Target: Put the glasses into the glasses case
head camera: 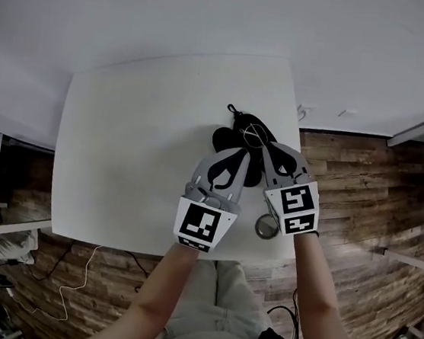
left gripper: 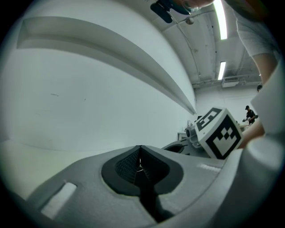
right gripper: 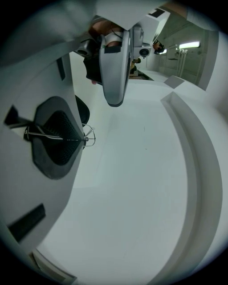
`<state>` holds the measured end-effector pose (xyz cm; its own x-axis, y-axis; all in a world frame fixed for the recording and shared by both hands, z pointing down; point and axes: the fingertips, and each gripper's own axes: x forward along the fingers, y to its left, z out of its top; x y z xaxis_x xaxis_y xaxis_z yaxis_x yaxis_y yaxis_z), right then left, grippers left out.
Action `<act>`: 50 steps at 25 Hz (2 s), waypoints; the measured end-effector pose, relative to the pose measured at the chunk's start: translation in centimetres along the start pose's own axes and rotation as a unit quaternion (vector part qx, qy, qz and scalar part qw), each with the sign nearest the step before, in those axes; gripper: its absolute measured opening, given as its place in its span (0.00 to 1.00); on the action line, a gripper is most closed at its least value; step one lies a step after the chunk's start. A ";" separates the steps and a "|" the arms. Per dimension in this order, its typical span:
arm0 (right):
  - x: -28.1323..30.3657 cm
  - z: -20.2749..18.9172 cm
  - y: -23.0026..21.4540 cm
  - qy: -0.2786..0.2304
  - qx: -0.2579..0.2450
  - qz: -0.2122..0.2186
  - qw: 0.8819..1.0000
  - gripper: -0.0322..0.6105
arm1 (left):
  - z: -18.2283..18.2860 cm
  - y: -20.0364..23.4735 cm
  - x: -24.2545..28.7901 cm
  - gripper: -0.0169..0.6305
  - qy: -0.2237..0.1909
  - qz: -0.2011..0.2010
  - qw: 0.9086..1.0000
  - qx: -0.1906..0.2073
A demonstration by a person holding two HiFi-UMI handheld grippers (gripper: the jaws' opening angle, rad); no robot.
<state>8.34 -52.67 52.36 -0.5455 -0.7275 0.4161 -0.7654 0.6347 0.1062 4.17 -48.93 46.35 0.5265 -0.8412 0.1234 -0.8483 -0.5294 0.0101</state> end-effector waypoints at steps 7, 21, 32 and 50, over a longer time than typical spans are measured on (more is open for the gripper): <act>3.4 -1.1 -0.8 0.029 -0.027 0.009 0.999 0.07 | -1.0 1.6 0.7 0.04 0.008 0.003 1.000 -0.014; 5.8 -2.9 -1.3 0.077 -0.094 0.002 0.993 0.08 | -1.6 3.0 0.8 0.04 0.019 0.014 1.000 -0.020; 0.8 1.4 -1.4 0.021 -0.056 -0.015 0.998 0.14 | 1.3 2.3 -0.9 0.04 0.004 0.022 1.000 -0.010; -11.4 12.7 2.3 -0.111 0.028 -0.021 0.993 0.08 | 11.6 -0.9 -4.5 0.04 -0.060 -0.001 0.997 0.038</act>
<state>8.50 -46.22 36.38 -0.5691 -0.7969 0.2029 -0.8039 0.5910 0.0664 3.27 -45.97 34.27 0.5357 -0.8444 0.0033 -0.8424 -0.5348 -0.0663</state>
